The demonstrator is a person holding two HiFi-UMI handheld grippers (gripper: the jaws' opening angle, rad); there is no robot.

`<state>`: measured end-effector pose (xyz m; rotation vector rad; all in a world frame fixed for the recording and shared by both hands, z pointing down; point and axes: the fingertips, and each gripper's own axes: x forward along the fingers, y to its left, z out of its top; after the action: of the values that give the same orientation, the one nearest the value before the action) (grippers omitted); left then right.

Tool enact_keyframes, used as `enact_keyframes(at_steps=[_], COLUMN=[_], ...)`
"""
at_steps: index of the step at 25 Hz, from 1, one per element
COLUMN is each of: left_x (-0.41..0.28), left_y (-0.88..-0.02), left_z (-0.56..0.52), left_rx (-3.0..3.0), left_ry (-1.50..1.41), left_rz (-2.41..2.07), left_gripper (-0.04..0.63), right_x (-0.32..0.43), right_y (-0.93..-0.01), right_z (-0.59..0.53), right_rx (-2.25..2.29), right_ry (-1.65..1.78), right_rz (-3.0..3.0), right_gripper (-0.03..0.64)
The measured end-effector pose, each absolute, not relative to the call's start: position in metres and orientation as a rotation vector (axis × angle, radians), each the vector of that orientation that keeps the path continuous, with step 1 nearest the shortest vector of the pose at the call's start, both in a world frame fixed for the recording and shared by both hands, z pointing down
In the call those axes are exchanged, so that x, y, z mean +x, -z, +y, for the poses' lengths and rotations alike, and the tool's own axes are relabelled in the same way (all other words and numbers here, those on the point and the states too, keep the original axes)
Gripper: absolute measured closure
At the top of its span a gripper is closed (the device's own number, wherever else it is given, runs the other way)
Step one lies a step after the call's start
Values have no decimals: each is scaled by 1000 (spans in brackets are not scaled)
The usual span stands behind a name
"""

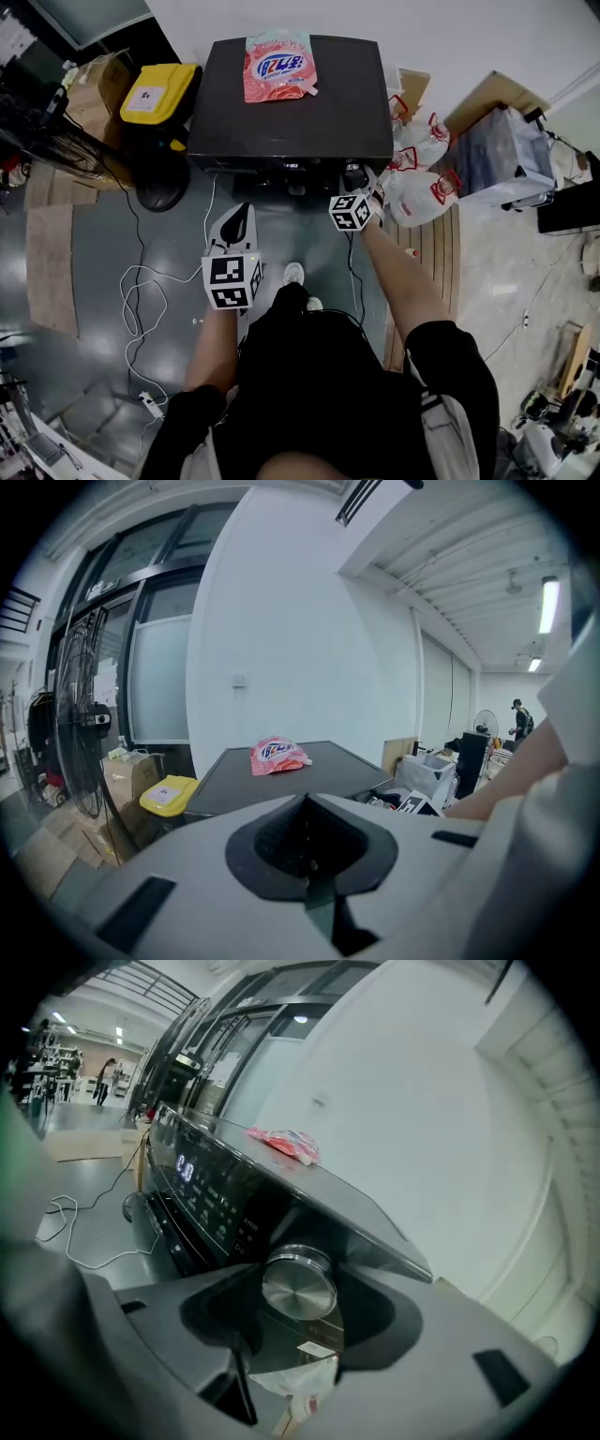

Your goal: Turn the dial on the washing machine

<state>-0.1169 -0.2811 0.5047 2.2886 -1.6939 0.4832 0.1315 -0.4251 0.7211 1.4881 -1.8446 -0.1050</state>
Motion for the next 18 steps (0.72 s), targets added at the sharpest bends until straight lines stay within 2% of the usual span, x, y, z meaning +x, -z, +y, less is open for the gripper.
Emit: enact_keyframes(at_steps=[18], left_x=[-118], left_y=[-500], left_z=[-289], left_rx=[2290], left_ry=[-491], left_rz=[-1708], left_gripper=[581], right_x=[135], right_y=[-715], right_z=[-426], right_rx=[1548], right_ry=[-138], right_rz=[-1949], right_gripper=[360])
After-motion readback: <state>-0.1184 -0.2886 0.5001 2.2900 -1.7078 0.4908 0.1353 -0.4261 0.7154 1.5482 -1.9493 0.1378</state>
